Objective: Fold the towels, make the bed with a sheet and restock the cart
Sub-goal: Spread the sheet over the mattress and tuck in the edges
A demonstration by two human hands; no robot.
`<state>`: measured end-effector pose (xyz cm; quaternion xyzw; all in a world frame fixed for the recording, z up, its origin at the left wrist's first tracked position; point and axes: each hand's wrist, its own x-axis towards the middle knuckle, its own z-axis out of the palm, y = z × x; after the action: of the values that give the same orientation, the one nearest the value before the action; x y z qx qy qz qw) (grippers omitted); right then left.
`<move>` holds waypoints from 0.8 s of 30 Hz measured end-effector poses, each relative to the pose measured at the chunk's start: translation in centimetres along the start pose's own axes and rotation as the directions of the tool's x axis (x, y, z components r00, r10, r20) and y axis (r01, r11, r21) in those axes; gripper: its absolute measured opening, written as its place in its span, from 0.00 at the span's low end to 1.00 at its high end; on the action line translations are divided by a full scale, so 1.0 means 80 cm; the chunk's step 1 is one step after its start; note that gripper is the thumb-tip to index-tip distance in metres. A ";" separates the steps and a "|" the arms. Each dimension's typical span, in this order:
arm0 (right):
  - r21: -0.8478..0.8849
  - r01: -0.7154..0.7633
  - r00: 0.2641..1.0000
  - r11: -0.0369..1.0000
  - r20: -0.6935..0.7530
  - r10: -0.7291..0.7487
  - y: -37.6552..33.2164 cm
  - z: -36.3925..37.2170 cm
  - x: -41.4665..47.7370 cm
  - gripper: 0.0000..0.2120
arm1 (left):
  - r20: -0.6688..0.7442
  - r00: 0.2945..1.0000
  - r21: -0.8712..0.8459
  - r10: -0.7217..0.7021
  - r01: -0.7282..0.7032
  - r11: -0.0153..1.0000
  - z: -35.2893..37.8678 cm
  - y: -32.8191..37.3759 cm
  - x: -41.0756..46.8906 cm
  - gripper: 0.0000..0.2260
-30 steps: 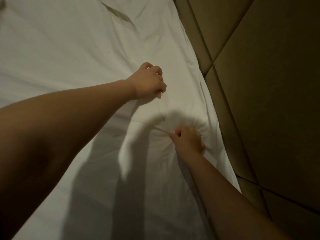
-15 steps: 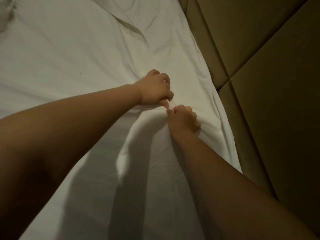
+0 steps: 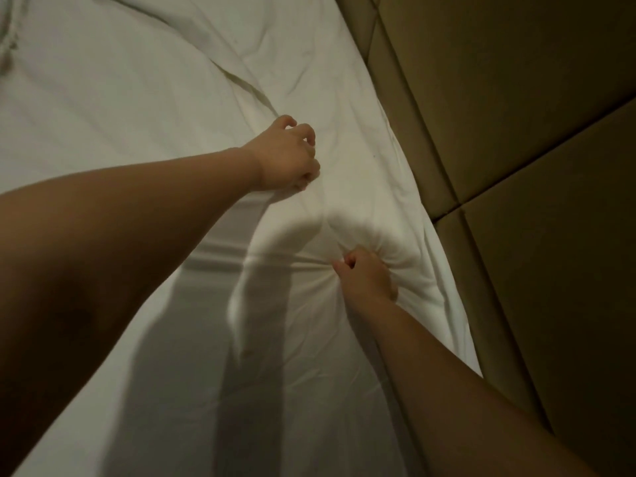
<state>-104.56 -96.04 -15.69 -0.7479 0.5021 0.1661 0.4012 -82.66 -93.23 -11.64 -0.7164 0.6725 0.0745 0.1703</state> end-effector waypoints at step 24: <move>-0.294 0.178 0.853 0.939 -0.430 -0.296 -0.091 0.033 0.059 0.15 | -0.214 0.942 -0.107 -0.258 0.240 0.965 0.038 0.029 -0.015 0.07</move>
<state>-95.65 -95.69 -17.27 -0.8655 0.4629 -0.0099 0.1910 -84.68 -91.13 -14.44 -0.8057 0.5879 -0.0030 0.0724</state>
